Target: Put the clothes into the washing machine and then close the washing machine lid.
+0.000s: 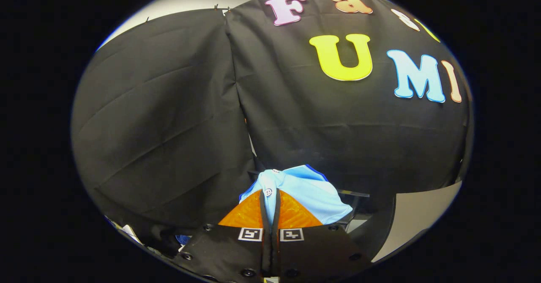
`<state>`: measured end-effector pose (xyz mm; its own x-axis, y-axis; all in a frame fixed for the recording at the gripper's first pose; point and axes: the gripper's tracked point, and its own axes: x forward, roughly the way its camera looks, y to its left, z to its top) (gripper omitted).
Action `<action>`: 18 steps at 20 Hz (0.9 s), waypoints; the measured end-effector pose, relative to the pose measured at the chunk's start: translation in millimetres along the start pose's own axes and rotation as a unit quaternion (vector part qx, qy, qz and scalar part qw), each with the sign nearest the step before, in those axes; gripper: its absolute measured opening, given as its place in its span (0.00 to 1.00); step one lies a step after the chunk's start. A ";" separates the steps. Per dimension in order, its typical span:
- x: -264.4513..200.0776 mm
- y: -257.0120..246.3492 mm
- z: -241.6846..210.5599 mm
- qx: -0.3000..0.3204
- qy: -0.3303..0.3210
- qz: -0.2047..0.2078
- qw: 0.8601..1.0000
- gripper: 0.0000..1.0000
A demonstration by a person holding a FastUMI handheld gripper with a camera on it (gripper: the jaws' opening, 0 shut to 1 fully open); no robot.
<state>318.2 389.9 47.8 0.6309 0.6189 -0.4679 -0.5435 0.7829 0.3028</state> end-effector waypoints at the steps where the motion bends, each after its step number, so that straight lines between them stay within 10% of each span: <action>1: 6.3 1.7 -7.0 -0.001 0.008 0.001 1.000 0.01; 18: 100.0 -23.9 -142.2 -0.015 0.117 -0.030 0.993 0.01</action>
<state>315.4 424.0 -124.3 0.5177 0.5371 -0.6660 -0.5273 0.8133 0.2460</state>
